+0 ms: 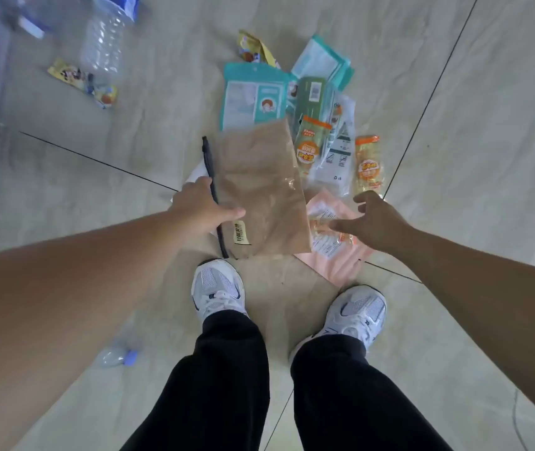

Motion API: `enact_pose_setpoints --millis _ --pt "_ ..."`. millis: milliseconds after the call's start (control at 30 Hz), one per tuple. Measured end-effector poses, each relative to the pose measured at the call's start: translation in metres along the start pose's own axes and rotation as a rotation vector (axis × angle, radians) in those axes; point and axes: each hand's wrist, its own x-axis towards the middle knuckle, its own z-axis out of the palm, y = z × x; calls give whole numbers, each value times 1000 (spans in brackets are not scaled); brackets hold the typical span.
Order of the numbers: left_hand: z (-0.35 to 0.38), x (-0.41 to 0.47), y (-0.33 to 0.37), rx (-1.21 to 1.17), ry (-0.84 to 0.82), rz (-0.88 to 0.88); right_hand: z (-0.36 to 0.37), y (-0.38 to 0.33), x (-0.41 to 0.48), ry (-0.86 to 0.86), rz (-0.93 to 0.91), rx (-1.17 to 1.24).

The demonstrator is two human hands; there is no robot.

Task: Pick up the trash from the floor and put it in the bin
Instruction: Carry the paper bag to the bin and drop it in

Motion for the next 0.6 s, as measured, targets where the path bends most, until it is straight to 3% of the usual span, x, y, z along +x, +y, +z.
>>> enact_pose_setpoints --millis 233,367,467,600 --pt "33 35 1 -47 182 -86 35 4 30 67 -6 -283" --pt "40 40 4 -69 177 -142 47 9 28 -54 21 -346" --pt "41 40 10 -29 114 -159 52 12 25 -94 -35 -270" --pt "41 40 14 -58 170 -175 43 9 32 113 80 43"
